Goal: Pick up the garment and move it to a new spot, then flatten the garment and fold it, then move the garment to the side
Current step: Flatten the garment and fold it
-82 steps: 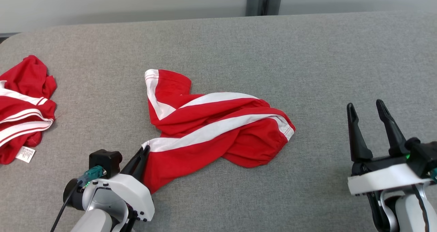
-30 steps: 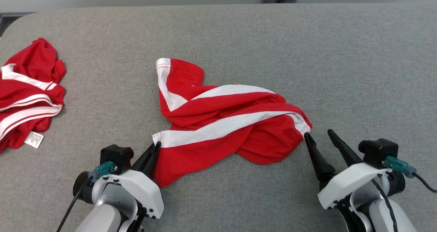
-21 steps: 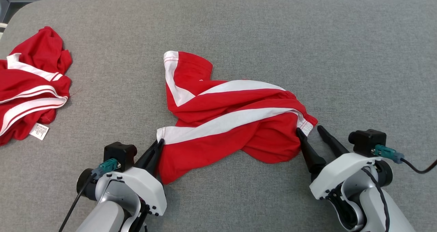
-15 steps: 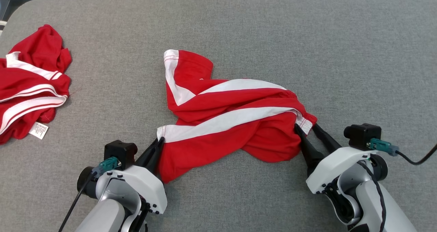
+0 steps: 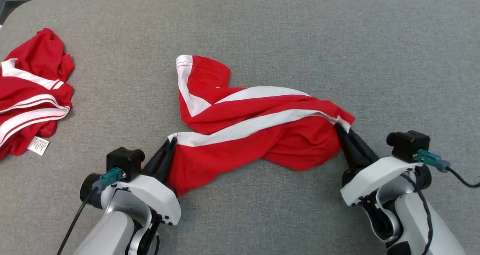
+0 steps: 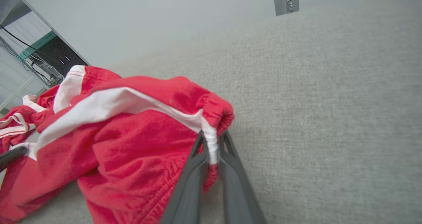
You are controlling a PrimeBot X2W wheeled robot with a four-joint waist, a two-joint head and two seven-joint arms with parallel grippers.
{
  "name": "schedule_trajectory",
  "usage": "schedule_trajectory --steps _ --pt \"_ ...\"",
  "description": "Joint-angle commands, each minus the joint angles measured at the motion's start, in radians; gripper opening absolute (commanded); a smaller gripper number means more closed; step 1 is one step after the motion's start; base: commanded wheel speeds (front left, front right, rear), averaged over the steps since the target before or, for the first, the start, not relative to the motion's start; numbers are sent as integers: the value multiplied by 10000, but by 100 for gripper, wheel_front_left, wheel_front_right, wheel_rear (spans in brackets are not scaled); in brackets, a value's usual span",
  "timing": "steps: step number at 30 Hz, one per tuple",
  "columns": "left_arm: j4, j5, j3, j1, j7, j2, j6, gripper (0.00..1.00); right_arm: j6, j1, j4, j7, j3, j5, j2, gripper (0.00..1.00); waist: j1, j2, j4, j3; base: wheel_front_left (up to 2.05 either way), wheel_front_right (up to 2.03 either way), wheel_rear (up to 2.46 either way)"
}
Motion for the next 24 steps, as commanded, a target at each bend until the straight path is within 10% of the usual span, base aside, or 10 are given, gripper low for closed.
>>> schedule_trajectory --steps 1,24 --pt "-65 58 71 -183 -130 65 23 0 4 54 -145 -172 -54 -17 -112 0 0 -1 -42 -36 0 0 0" --pt "-1947 1135 967 -4427 -1364 925 -334 0 4 -2746 -4073 -201 -1024 -518 -1843 0 0 -1 -975 -1317 0 0 0"
